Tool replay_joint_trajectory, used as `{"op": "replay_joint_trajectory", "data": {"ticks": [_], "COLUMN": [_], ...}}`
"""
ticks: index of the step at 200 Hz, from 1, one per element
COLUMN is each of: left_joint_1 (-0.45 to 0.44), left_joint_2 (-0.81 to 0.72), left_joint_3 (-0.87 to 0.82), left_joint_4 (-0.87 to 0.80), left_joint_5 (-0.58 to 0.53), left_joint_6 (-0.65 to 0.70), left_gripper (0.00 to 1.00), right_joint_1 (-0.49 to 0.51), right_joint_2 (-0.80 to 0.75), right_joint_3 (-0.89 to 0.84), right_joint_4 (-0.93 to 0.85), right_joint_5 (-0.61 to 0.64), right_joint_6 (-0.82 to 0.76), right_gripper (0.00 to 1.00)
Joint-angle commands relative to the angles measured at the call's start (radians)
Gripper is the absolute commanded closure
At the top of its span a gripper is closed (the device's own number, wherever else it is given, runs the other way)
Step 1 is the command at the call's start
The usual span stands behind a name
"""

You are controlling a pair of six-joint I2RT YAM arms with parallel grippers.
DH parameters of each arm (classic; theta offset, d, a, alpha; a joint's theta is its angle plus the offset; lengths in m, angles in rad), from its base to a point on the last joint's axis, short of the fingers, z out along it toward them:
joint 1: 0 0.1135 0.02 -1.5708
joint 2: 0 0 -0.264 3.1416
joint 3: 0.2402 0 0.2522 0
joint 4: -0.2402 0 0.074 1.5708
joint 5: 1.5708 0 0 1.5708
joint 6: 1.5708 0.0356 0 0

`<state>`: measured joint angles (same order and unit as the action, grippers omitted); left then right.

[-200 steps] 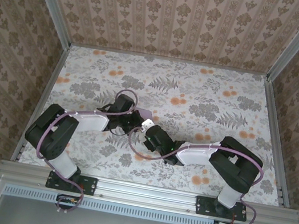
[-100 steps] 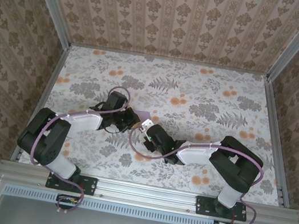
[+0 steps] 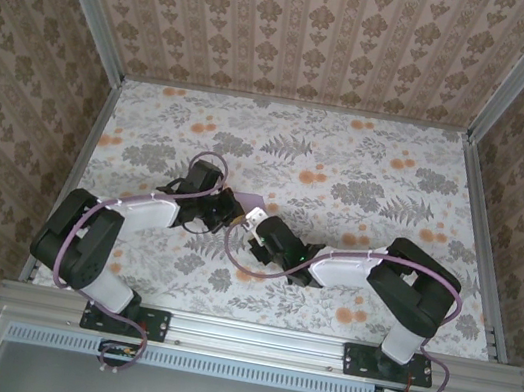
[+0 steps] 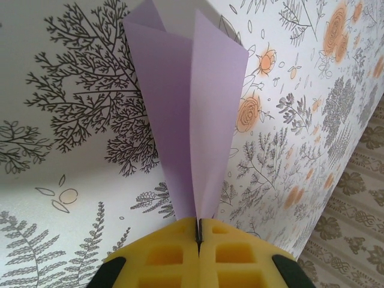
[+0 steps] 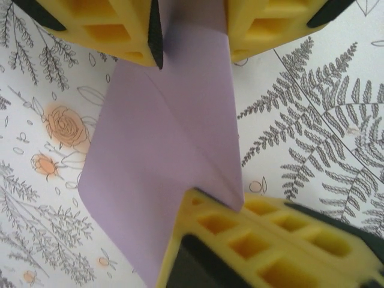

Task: Fold a paper plane with a square sheet of paper (pick it up from the middle)
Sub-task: Fold the wing for the fifth time at the center of the table.

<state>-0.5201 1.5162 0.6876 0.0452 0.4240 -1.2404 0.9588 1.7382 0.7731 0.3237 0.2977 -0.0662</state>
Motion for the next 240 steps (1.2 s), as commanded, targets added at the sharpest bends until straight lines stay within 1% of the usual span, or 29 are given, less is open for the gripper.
{"op": "replay_joint_trajectory", "data": {"ticks": [1,14,28,35,52,67,82,94,101,104,124,147,170,191,207,240], "left_joint_1": [-0.002,-0.001,0.000,-0.001,0.000,0.007,0.028,0.056,0.057,0.085,0.132,0.192,0.234,0.240,0.235,0.186], "left_joint_2": [-0.009,-0.006,-0.004,-0.005,-0.008,-0.014,-0.026,-0.044,-0.057,-0.061,-0.100,-0.148,-0.198,-0.247,-0.278,-0.307], "left_joint_3": [-0.006,-0.003,-0.002,-0.003,0.000,0.001,-0.005,-0.007,0.000,0.003,0.027,0.015,-0.016,-0.041,-0.070,-0.139], "left_joint_4": [-0.028,-0.029,-0.031,-0.028,-0.031,-0.040,-0.047,-0.058,-0.079,-0.089,-0.172,-0.213,-0.215,-0.209,-0.174,-0.064], "left_joint_5": [0.008,0.008,0.010,0.009,0.012,0.012,0.020,0.035,0.043,0.045,0.039,0.035,0.033,0.024,0.029,0.032], "left_joint_6": [0.008,0.009,0.009,0.009,0.009,0.015,0.027,0.053,0.076,0.086,0.149,0.181,0.196,0.209,0.210,0.188], "left_gripper": [0.97,0.97,0.97,0.98,0.97,0.96,0.92,0.85,0.82,0.80,0.70,0.60,0.55,0.52,0.51,0.51], "right_joint_1": [-0.003,-0.003,-0.002,-0.003,-0.003,-0.004,-0.006,-0.017,-0.024,-0.029,-0.057,-0.090,-0.120,-0.148,-0.164,-0.202], "right_joint_2": [0.004,0.003,0.008,0.012,0.022,0.026,0.028,0.024,0.022,0.020,0.014,0.015,0.023,0.030,0.038,0.072], "right_joint_3": [0.029,0.033,0.040,0.042,0.048,0.049,0.049,0.049,0.049,0.049,0.050,0.061,0.072,0.078,0.089,0.099], "right_joint_4": [0.032,0.034,0.031,0.028,0.017,0.009,0.001,-0.008,-0.011,-0.013,-0.023,-0.037,-0.042,-0.033,-0.028,0.014], "right_joint_5": [-0.019,-0.022,-0.029,-0.033,-0.044,-0.061,-0.080,-0.109,-0.132,-0.143,-0.216,-0.296,-0.384,-0.473,-0.526,-0.641], "right_joint_6": [-0.024,-0.028,-0.032,-0.033,-0.033,-0.030,-0.020,-0.005,0.010,0.016,0.064,0.121,0.180,0.239,0.288,0.408], "right_gripper": [0.64,0.64,0.67,0.69,0.78,0.84,0.88,0.91,0.92,0.92,0.95,0.97,0.98,0.99,1.00,1.00]}}
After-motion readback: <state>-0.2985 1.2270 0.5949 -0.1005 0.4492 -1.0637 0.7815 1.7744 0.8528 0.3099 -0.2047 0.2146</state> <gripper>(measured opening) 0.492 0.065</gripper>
